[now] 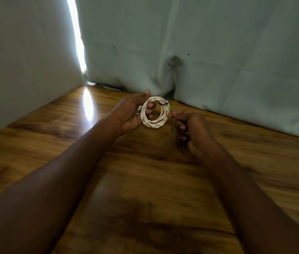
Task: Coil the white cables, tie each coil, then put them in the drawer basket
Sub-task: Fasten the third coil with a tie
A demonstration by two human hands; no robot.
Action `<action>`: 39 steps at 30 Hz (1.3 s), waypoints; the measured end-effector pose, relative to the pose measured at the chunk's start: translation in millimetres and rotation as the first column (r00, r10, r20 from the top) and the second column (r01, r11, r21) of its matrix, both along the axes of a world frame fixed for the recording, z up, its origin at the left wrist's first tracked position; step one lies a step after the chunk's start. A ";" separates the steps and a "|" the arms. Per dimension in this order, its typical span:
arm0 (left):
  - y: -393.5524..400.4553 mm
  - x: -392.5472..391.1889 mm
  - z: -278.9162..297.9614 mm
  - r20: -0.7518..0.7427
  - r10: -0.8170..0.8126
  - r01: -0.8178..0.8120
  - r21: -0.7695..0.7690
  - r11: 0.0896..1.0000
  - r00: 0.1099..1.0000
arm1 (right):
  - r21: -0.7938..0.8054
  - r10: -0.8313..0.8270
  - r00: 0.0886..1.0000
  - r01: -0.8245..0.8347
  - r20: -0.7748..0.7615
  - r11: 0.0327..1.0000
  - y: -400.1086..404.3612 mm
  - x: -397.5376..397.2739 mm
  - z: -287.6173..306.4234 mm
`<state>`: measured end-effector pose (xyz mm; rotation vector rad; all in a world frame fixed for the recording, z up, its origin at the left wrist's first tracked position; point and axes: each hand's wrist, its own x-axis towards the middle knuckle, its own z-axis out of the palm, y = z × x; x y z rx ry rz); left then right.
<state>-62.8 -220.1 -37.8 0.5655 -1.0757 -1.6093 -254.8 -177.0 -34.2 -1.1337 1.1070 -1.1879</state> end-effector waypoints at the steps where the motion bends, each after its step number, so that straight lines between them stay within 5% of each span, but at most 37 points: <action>1: 1.0 -3.3 -0.7 -0.021 -0.020 0.020 0.000 1.000 1.000 | -0.013 0.011 0.999 -0.011 -0.043 1.000 0.8 0.0 -0.9; 13: 6.5 -12.4 1.7 0.059 -0.051 0.061 -0.176 0.982 0.997 | -0.541 -0.207 0.953 0.057 -0.221 0.839 -5.0 12.4 -10.2; 19: 5.8 -14.8 -0.4 0.032 0.084 -0.079 -0.137 0.987 0.996 | -0.434 -0.233 0.942 0.109 -0.243 0.895 -3.6 13.1 -6.4; 24: 2.9 -17.8 -1.9 0.036 0.178 -0.171 -0.143 0.975 0.983 | -0.223 -0.158 0.987 0.153 -0.007 0.963 2.4 9.9 4.6; 31: -4.7 -30.0 -13.0 0.213 0.350 -0.295 -0.250 0.922 0.912 | -0.387 -0.107 0.971 0.017 -0.213 0.922 3.1 21.6 -2.8; 39: -1.8 -28.7 -9.7 0.172 0.404 -0.350 -0.275 0.895 0.899 | -0.259 -0.130 0.984 0.094 -0.123 0.961 5.8 15.9 7.5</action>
